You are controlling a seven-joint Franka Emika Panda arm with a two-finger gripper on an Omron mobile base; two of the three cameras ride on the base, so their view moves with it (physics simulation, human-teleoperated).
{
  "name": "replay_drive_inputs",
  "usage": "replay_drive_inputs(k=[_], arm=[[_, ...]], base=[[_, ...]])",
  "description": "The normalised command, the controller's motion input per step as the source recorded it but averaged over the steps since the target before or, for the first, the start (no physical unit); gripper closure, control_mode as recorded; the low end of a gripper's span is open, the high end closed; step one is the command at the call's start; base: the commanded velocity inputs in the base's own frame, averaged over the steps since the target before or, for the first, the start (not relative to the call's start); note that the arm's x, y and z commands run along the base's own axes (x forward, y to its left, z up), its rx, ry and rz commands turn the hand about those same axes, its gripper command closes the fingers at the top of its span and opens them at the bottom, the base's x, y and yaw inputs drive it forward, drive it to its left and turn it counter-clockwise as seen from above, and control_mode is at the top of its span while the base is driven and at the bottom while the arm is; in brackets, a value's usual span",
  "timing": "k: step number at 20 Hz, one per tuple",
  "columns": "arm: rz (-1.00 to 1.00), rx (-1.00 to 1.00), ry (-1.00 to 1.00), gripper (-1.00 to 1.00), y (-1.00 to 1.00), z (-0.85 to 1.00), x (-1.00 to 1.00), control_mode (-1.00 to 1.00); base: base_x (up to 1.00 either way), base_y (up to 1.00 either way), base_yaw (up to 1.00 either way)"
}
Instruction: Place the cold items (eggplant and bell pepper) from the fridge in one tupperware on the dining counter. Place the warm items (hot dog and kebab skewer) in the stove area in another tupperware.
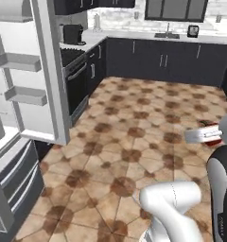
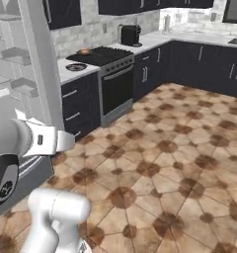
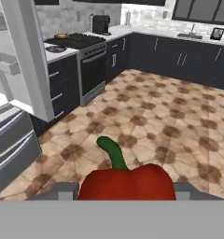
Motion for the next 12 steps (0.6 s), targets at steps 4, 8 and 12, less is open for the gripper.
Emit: replay_drive_inputs(k=[4, 8, 12], arm=[[0.0, 0.0, 0.0, 1.0, 0.0, 0.0, 0.0, 1.0], [0.0, 0.0, 0.0, 1.0, 0.0, 0.0, 0.0, 1.0], [0.0, 0.0, 0.0, 1.0, 0.0, 0.0, 0.0, 1.0]], base=[[-0.72, 0.03, -0.76], [-0.56, -0.12, -0.7], [-0.13, -0.79, -0.37]])
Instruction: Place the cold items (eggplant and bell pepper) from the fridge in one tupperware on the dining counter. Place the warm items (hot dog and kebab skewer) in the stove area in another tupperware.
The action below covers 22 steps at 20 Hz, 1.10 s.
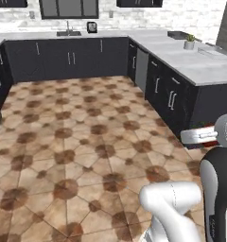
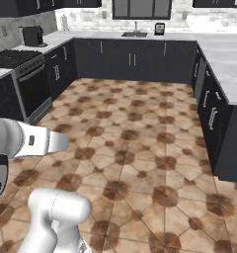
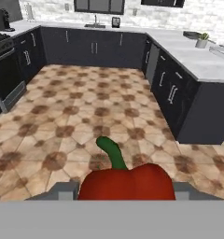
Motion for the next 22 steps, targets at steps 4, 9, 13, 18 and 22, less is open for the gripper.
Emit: replay_drive_inputs(k=[4, 9, 13, 18, 22], arm=[[0.0, 0.0, 0.0, 1.0, 0.0, 0.0, 0.0, 1.0], [0.0, 0.0, 0.0, 1.0, 0.0, 0.0, 0.0, 1.0], [0.0, 0.0, 0.0, 1.0, 0.0, 0.0, 0.0, 1.0], [0.0, 0.0, 0.0, 1.0, 0.0, 0.0, 0.0, 1.0], [0.0, 0.0, 0.0, 1.0, 0.0, 0.0, 0.0, 1.0]], base=[[-0.01, -1.0, -0.01], [0.0, -1.0, 0.0], [0.08, -1.0, 0.0], [0.7, -0.99, -0.12], [0.95, -0.87, -0.31]])
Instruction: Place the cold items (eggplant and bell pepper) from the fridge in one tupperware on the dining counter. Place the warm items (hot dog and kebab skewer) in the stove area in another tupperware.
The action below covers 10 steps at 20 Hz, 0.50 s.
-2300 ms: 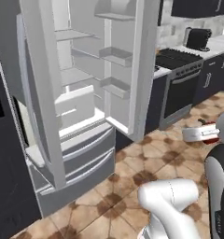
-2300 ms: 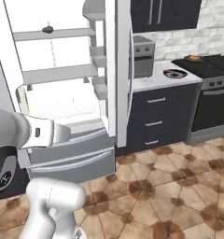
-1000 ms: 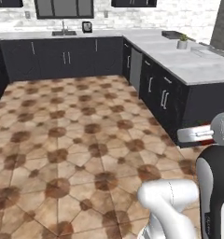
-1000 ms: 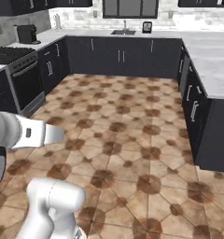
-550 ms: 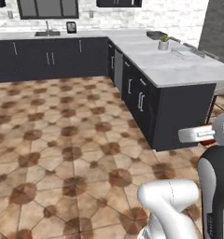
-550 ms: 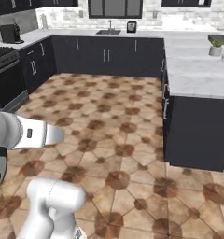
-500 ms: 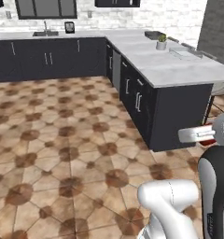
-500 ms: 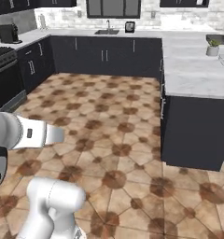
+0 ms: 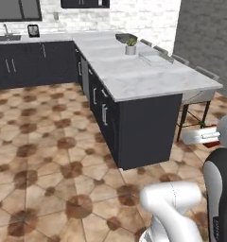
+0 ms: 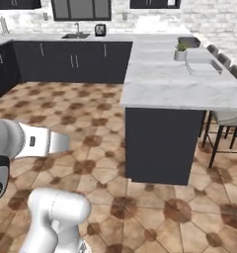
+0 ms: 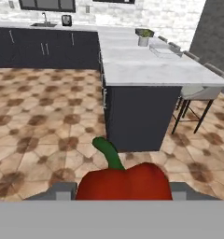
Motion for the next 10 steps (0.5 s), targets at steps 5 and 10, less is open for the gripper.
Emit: replay_drive_inputs(k=[5, 10], arm=[[0.0, 0.0, 0.0, 1.0, 0.0, 0.0, 0.0, 1.0], [0.0, 0.0, 0.0, 1.0, 0.0, 0.0, 0.0, 1.0]], base=[[0.71, -1.0, -0.12], [0.58, -1.0, 0.0]])
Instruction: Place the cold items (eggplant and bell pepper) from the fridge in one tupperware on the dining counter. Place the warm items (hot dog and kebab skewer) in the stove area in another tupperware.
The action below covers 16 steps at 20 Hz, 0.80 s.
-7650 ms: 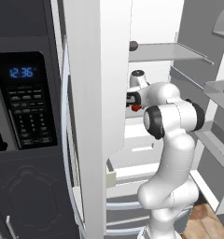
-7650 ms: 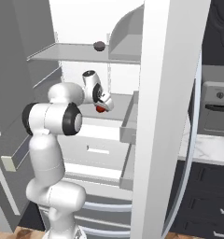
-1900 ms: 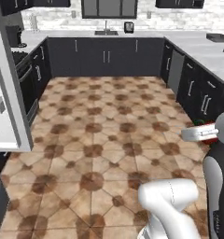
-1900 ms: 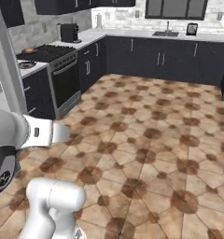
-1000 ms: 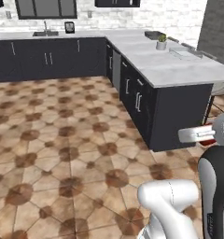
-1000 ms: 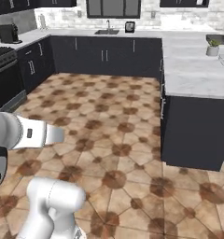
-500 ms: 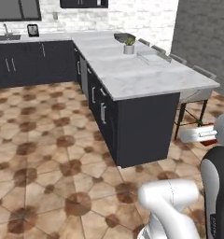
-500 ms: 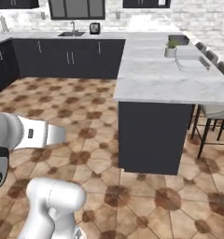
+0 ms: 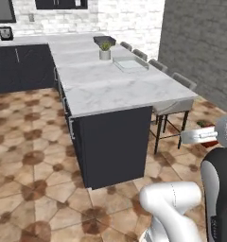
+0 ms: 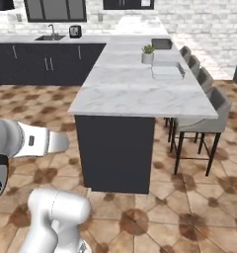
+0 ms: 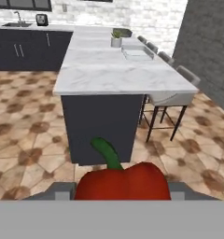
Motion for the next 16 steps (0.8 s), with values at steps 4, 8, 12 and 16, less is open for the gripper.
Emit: replay_drive_inputs(k=[4, 8, 12, 16], arm=[[0.0, 0.0, 0.0, 1.0, 0.0, 0.0, 0.0, 1.0], [0.0, 0.0, 0.0, 1.0, 0.0, 0.0, 0.0, 1.0], [0.0, 0.0, 0.0, 1.0, 0.0, 0.0, 0.0, 1.0], [0.0, 0.0, 0.0, 1.0, 0.0, 0.0, 0.0, 1.0]], base=[[0.49, -1.0, 0.0], [0.6, -1.0, 0.0], [0.57, -1.0, 0.0], [0.58, -1.0, 0.0]])
